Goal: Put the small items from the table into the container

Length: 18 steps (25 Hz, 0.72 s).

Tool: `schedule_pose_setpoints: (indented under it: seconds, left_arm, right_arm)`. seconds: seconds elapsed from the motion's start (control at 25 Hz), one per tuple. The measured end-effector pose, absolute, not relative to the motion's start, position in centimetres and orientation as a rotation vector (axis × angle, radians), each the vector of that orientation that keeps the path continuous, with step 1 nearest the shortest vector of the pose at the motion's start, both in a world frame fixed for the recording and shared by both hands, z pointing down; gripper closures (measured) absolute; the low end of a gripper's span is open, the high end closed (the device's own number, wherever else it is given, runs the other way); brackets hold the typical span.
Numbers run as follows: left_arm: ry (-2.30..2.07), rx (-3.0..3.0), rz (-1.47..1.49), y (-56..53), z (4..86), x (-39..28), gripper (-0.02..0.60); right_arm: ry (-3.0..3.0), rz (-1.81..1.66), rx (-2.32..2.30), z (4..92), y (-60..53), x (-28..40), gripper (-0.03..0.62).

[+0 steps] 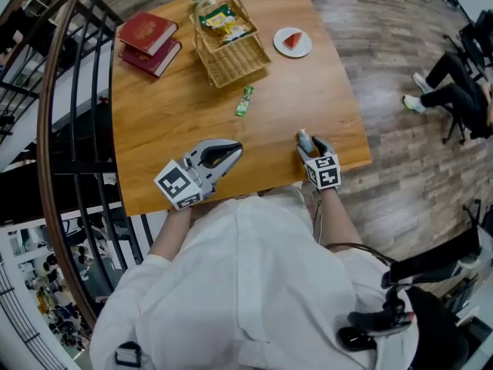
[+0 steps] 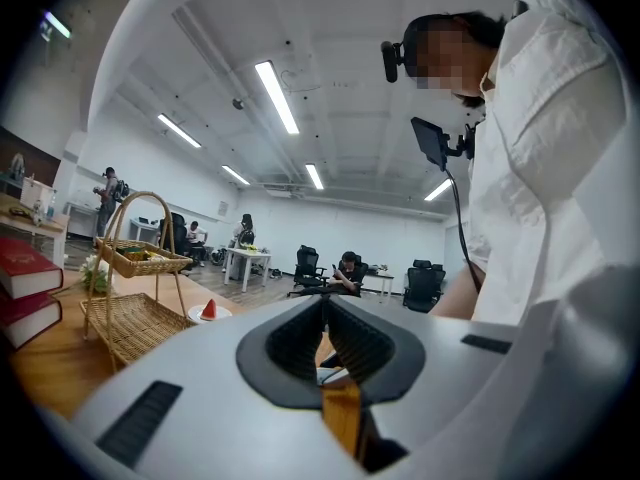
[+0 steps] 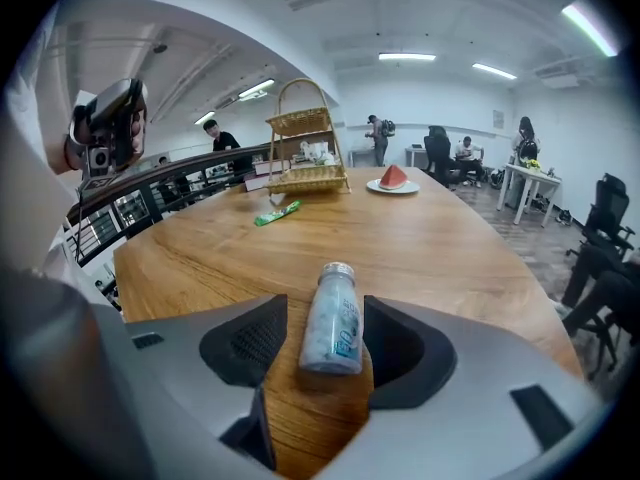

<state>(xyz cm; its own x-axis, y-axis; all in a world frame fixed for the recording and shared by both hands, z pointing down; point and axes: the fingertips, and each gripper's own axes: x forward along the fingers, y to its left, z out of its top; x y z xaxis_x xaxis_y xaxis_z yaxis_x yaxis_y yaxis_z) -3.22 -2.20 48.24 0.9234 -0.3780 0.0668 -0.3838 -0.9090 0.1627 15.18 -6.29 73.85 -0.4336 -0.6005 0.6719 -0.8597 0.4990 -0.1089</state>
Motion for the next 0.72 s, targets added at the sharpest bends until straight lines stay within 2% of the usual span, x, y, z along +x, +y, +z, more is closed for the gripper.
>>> schedule_pose_setpoints:
  seconds: [0.72]
  left_arm:
    - [-0.607,2.906,0.039,-2.9,48.1,-3.5,0.574]
  right_arm:
    - [-2.095,0.624,1.153,75.7,-5.9,15.9,0.387]
